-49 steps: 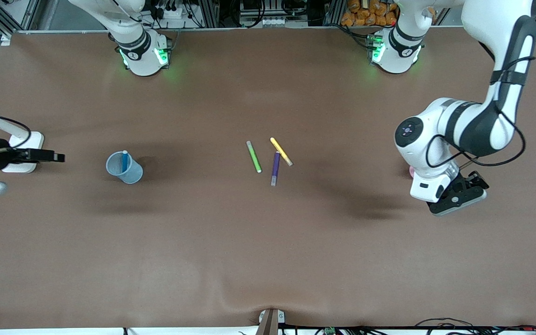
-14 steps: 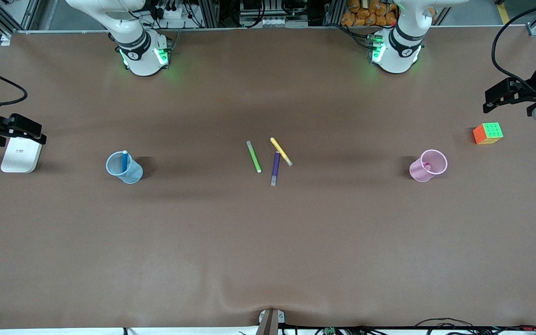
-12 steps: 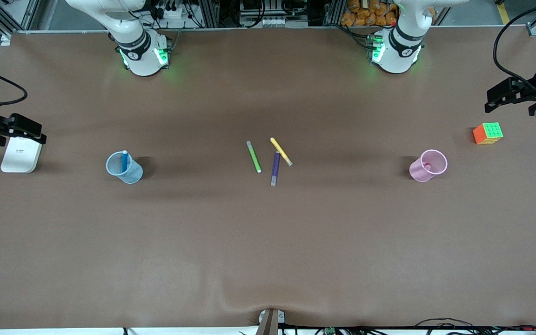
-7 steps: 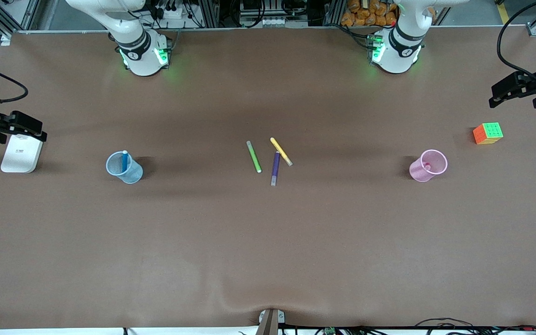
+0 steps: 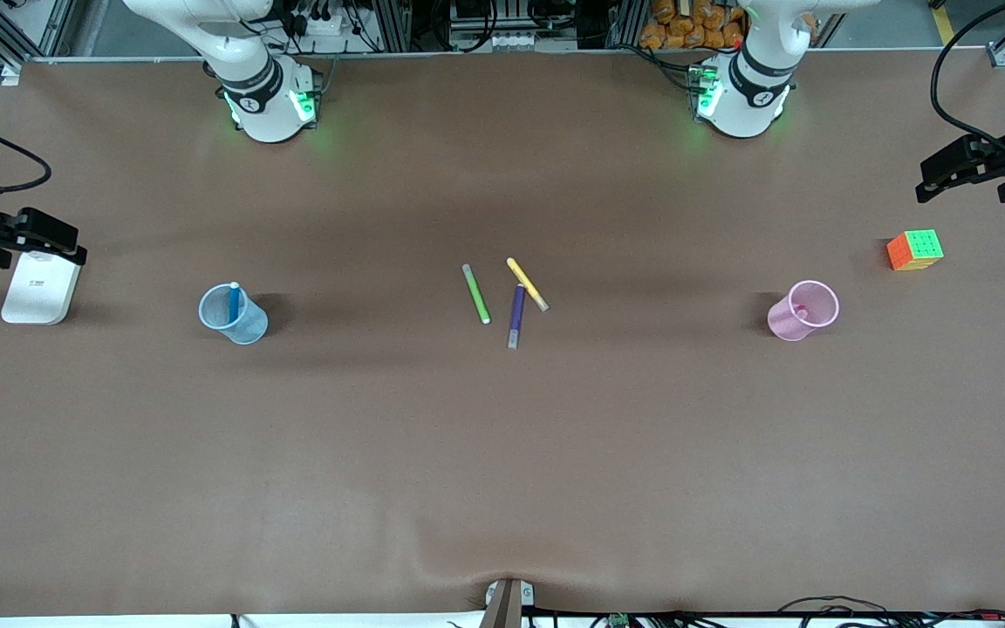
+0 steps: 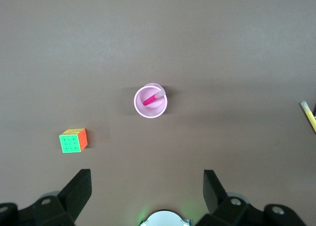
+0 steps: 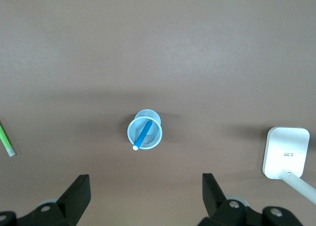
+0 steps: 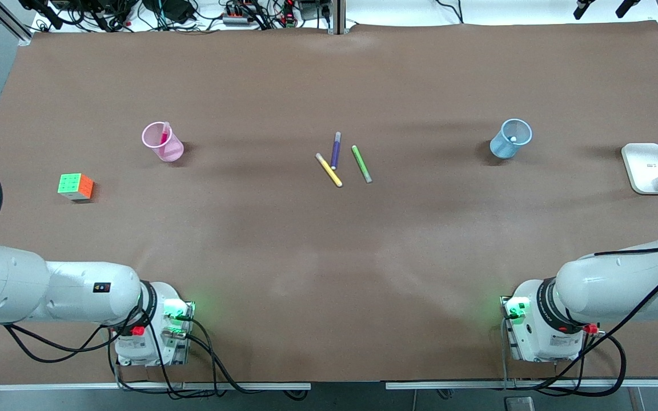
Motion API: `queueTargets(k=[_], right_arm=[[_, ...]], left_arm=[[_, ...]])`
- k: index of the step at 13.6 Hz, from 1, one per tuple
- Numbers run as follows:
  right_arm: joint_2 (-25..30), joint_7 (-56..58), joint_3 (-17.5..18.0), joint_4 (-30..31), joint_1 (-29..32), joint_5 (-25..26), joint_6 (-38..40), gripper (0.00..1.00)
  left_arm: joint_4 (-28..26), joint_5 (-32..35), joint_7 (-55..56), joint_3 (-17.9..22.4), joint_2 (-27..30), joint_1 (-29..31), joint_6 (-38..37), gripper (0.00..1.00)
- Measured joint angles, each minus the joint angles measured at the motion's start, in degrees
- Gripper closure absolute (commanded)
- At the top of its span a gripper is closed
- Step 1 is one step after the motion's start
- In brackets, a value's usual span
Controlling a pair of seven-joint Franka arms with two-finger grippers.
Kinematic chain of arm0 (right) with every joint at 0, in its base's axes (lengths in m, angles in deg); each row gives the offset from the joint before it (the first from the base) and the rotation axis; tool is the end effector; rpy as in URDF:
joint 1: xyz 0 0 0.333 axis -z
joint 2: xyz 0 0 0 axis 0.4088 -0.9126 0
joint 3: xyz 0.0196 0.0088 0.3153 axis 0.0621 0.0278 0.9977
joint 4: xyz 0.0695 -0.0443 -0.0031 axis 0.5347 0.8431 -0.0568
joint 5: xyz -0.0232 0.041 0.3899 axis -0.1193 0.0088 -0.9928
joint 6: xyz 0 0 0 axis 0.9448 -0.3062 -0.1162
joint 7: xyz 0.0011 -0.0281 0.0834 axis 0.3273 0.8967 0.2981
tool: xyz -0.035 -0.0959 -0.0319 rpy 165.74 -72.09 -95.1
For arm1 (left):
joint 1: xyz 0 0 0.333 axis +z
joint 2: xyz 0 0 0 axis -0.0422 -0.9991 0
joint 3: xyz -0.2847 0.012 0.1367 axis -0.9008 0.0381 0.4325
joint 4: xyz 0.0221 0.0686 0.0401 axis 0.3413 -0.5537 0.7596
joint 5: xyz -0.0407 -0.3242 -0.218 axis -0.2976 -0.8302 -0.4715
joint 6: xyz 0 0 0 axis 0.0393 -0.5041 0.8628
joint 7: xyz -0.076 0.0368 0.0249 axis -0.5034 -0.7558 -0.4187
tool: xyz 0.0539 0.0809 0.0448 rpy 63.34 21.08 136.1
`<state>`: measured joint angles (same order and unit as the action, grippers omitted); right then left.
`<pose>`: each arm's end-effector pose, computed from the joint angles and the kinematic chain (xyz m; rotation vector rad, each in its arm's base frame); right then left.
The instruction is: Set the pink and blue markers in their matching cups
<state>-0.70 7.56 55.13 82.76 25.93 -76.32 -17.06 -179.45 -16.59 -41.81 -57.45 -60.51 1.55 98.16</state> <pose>0.5742 -0.0300 0.6036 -3.1202 -0.0511 0.0877 0.5248 -0.0045 0.6432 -3.1059 0.0293 0.0597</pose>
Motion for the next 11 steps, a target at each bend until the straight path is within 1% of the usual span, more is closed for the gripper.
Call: queueTargets(k=[11], right_arm=[[0.00, 0.00, -0.01, 0.06, 0.00, 0.03, 0.00, 0.00]], left_arm=[[1.22, 0.00, 0.40, -0.11, -0.52, -0.20, 0.02, 0.00]])
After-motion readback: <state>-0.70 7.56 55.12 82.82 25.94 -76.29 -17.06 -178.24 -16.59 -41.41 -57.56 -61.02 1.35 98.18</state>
